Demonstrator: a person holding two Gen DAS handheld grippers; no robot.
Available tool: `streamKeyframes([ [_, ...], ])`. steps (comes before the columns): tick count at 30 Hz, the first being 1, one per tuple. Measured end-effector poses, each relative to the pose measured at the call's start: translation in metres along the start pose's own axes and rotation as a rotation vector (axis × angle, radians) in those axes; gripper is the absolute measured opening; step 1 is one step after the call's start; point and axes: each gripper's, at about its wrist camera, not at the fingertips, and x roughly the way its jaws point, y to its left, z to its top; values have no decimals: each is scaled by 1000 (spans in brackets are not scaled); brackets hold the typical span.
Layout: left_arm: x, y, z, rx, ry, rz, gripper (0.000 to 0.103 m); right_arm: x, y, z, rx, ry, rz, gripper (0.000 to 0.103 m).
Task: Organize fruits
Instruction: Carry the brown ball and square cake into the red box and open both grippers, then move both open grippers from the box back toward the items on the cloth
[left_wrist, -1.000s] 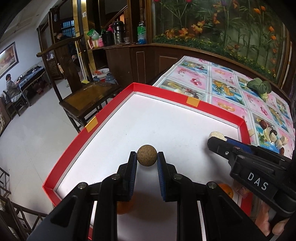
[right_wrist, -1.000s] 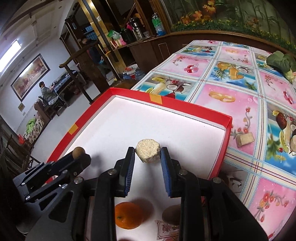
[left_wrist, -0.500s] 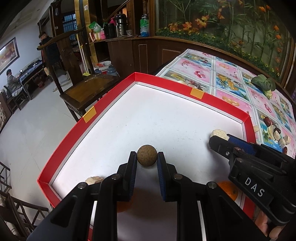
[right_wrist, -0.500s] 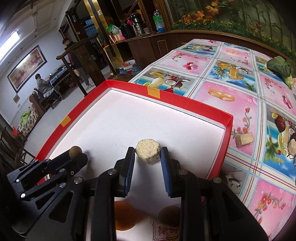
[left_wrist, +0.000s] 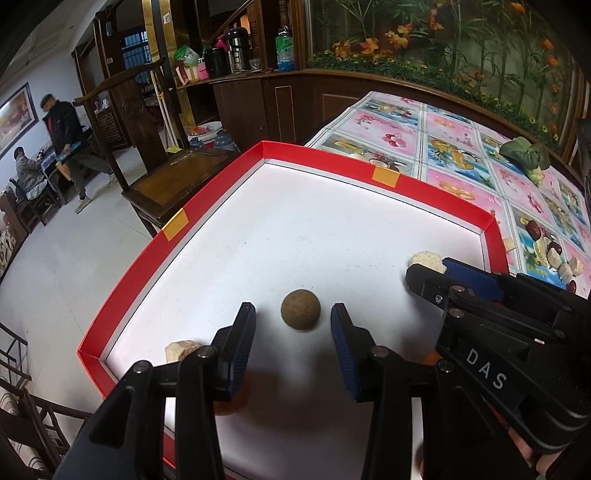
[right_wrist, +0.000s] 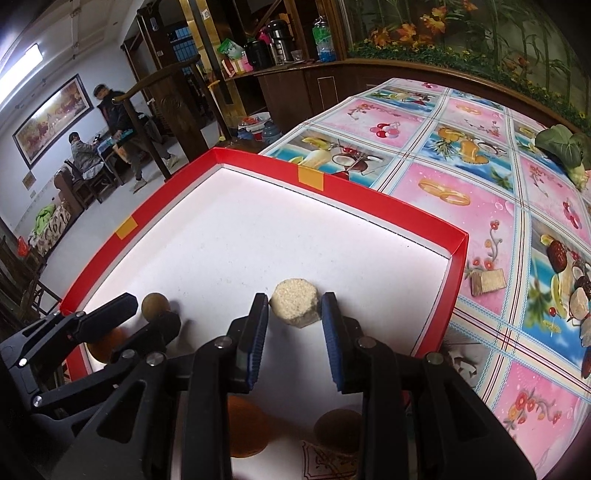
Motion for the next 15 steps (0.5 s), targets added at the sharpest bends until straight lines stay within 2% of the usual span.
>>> streamKeyframes([
  [1, -1, 0, 0, -3, -2, 5, 46, 0, -1, 0, 6, 3, 3, 33],
  [3, -4, 1, 0, -11, -7, 8, 58, -2, -4, 1, 30, 10, 21, 34],
  [5, -8, 2, 0, -21, -20, 6, 64, -6, -11, 3, 73, 4, 58, 44],
  [6, -11, 2, 0, -21, -30, 7, 64, -9, -13, 4, 88, -6, 69, 51],
  [7, -14, 2, 0, -20, -39, 9, 64, -13, -15, 5, 102, -26, 76, 52],
  [11, -25, 0, 2, -19, -63, -3, 64, -32, -17, 9, 113, -106, 85, 52],
  [15, -31, -2, 3, -7, -74, -14, 66, -40, -20, 12, 123, -129, 79, 52],
])
